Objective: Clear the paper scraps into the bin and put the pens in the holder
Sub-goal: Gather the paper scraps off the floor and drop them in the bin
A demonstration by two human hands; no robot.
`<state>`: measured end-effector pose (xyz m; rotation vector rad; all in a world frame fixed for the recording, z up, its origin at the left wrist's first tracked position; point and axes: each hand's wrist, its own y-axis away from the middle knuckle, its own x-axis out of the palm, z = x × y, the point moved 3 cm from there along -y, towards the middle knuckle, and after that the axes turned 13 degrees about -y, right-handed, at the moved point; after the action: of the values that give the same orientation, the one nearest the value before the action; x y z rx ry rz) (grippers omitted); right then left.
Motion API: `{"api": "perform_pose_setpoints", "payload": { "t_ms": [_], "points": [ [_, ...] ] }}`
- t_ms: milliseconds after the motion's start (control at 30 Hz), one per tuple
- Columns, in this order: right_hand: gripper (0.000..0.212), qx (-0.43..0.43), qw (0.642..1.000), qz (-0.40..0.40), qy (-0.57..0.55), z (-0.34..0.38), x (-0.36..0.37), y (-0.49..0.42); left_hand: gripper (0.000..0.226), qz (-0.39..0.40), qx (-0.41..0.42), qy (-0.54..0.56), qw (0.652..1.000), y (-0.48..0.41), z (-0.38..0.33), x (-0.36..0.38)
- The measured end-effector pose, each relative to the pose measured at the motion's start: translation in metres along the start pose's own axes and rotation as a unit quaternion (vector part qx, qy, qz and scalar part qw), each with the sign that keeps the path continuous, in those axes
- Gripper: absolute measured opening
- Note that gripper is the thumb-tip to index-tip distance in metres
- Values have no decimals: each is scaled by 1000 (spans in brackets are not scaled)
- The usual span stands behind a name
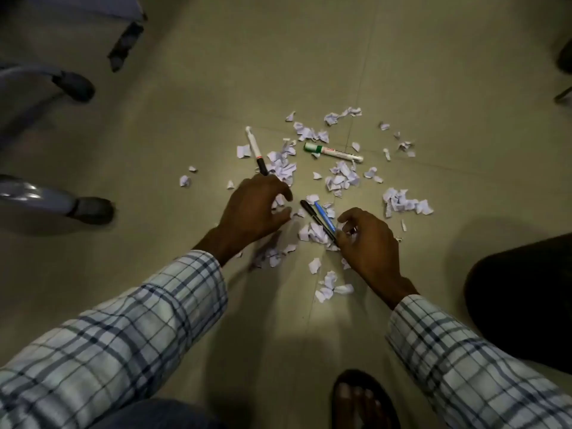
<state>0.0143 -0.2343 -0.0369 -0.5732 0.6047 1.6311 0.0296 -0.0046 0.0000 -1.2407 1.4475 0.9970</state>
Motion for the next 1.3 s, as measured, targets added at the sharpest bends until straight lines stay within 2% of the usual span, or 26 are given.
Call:
{"api": "perform_pose_setpoints", "payload": {
  "t_ms": [100,300,500,767,933,1000,1167,1233,1300],
  "points": [
    [16,9,1000,-17,10,-5,-3,4,18,3,56,-1,998,-9,-26,12],
    [10,22,999,-18,27,-9,-3,-1,21,29,97,-61,993,-28,-49,41],
    [16,49,997,8,66,-3,5,-15,31,81,154,-143,974,-28,-53,57],
    [19,92,987,38,122,-4,19,-24,24,114,199,-247,942,-29,-57,58],
    [21,111,986,48,111,-3,23,-26,29,112,177,-236,949,-25,-45,51],
    [22,108,989,33,97,1,22,-27,26,79,148,-216,962,-23,-35,39],
    [20,85,996,-35,-2,35,31,-28,13,28,25,-96,995,1,22,-5],
    [19,81,995,-35,-39,56,47,-26,12,19,-38,-62,997,25,54,-15],
    [19,79,995,-2,-67,76,72,-19,13,31,-105,-43,993,58,86,-17]
  ]
}}
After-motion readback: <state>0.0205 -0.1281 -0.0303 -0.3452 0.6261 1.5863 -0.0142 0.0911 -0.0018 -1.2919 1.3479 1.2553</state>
